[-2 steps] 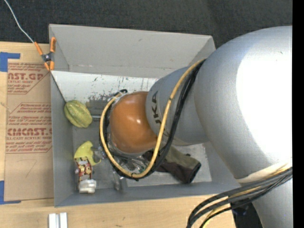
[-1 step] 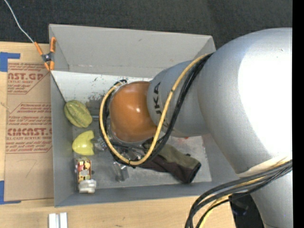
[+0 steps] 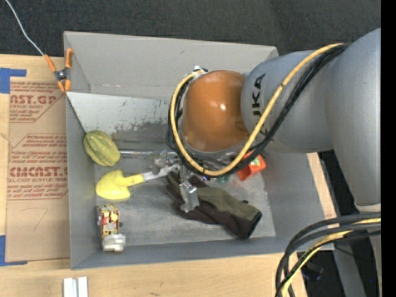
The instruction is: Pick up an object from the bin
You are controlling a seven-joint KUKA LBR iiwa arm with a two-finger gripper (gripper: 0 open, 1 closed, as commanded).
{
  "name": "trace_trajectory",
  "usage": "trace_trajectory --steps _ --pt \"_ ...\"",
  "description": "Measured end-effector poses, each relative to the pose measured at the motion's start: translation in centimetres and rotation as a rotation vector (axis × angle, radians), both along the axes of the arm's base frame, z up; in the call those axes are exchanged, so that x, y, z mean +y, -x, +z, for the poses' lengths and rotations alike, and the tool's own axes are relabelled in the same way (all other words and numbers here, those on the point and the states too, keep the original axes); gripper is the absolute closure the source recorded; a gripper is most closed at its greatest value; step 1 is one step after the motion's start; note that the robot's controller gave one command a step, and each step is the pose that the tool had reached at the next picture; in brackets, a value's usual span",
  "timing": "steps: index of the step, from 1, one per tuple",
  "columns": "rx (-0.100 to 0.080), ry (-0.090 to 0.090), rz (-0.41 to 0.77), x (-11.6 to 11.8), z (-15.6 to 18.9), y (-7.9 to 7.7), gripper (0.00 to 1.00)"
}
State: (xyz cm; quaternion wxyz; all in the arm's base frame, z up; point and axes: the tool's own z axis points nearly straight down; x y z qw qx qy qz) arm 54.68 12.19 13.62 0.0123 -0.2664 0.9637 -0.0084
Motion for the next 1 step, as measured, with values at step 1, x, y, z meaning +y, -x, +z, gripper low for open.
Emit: trace_trajectory --steps 1 --pt "0.007 0.002 0.129 -3.84 -6.51 -1.36 1.0"
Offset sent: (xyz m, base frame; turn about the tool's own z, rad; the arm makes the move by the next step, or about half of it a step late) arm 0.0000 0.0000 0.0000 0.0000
